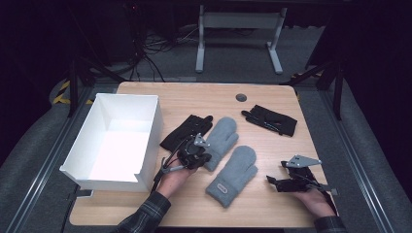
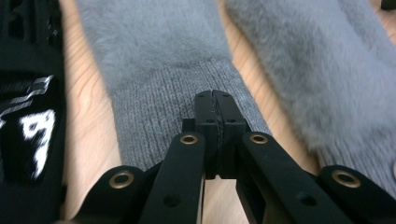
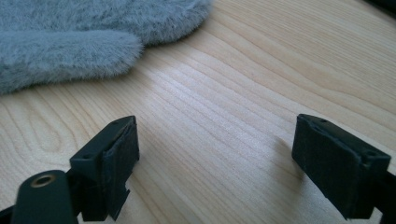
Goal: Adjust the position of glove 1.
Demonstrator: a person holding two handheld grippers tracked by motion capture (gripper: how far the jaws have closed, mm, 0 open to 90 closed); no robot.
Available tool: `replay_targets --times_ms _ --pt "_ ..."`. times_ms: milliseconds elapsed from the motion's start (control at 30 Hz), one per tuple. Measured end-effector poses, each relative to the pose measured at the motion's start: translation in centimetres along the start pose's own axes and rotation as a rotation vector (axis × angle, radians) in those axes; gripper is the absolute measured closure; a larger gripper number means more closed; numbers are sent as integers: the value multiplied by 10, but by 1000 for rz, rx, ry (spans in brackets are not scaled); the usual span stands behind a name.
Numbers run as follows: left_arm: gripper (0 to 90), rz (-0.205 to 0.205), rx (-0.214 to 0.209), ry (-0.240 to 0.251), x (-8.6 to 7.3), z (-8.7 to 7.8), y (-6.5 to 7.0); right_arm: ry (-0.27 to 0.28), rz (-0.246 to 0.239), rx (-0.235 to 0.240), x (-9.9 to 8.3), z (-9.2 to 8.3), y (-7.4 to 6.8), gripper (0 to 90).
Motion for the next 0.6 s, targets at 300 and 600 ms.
replay_targets --times_ms 300,600 --pt "900 -18 21 -29 -22 -19 -5 0 0 0 0 0 0 152" --pt "736 -43 45 3 -13 -27 -5 0 -1 0 0 0 0 152"
Point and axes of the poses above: each handheld gripper's, and its own axes: z roughly forward along the jaws, x roughly out of its top, y roughly to its right, the point moved 8 cm from there along z, roughly forward along the jaws, and after that the axes turned 13 degrees about x, right-handed, at the moved point
